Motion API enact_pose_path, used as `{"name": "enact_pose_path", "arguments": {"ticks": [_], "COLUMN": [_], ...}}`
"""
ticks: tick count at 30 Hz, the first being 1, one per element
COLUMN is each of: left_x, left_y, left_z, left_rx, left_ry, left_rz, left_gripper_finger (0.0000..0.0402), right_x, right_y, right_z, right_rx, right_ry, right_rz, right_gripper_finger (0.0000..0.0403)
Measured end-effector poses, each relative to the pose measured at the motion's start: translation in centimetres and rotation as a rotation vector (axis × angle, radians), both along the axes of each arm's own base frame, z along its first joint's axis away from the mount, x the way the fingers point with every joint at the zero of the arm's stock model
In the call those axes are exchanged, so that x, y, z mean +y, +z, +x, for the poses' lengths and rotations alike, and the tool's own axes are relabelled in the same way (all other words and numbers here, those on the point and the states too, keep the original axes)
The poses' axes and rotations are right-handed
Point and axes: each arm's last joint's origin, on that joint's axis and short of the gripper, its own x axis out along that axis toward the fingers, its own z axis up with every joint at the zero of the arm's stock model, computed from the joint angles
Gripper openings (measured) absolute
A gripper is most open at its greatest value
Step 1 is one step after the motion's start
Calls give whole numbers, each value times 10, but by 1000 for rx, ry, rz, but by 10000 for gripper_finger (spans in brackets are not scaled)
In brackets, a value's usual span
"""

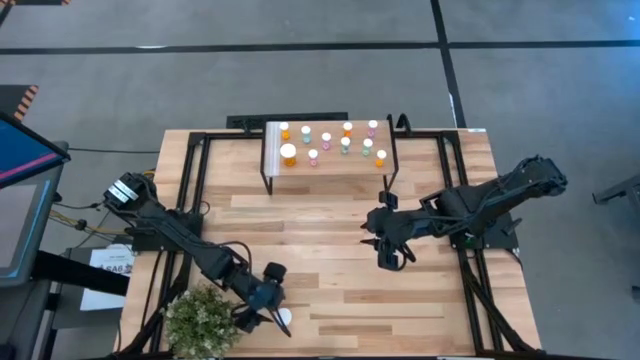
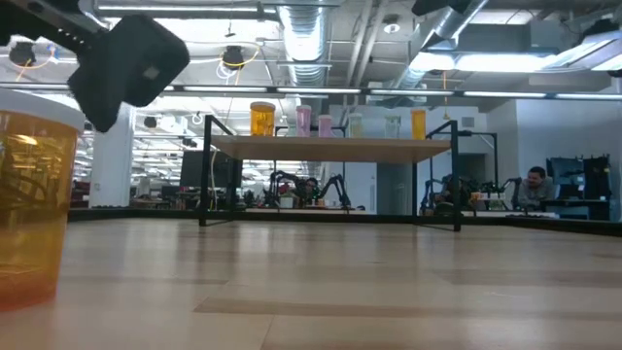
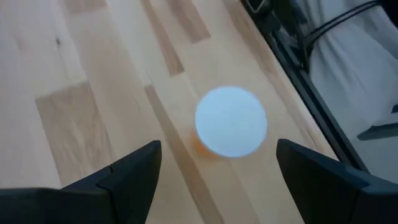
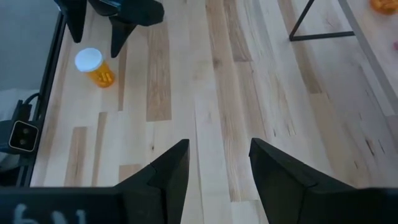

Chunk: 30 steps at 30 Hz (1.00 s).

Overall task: Pick and place medicine bottles onto shelf by color
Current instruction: Put the big orange pill bottle on the shelf

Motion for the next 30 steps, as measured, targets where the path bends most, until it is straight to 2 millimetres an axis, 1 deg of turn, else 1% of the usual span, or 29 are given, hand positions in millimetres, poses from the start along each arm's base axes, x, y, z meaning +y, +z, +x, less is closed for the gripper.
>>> {"name": "enact_pose_path", "arguments": {"ticks": [4, 8, 10, 15, 18, 27, 30], "left_x": [-2, -7, -6, -2, -3, 3, 6], "left_y": [0, -13, -18, -17, -17, -16, -16], "left_z": [4, 10, 13, 16, 16, 22, 24], "left_rx": [-52, -49, -29, -45, -58, -91, -100], "left_ry": [-18, -74, -86, -98, -118, -118, -107], "left_rz": [0, -1, 0, -2, 10, 27, 29], "left_gripper_finger": [305, 305, 305, 300, 282, 194, 177], "right_x": [0, 0, -1, -2, -3, -3, -3], "right_y": [0, 0, 0, 0, 0, 0, 0], "right_z": [0, 0, 0, 1, 1, 1, 1], "right_rx": [0, 0, 1, 0, 1, 0, 1], "right_ry": [0, -1, -6, -7, -13, -13, -13], "right_rz": [0, 0, 1, 0, 0, 0, 0], "right_gripper_finger": [189, 187, 187, 188, 186, 184, 183]}}
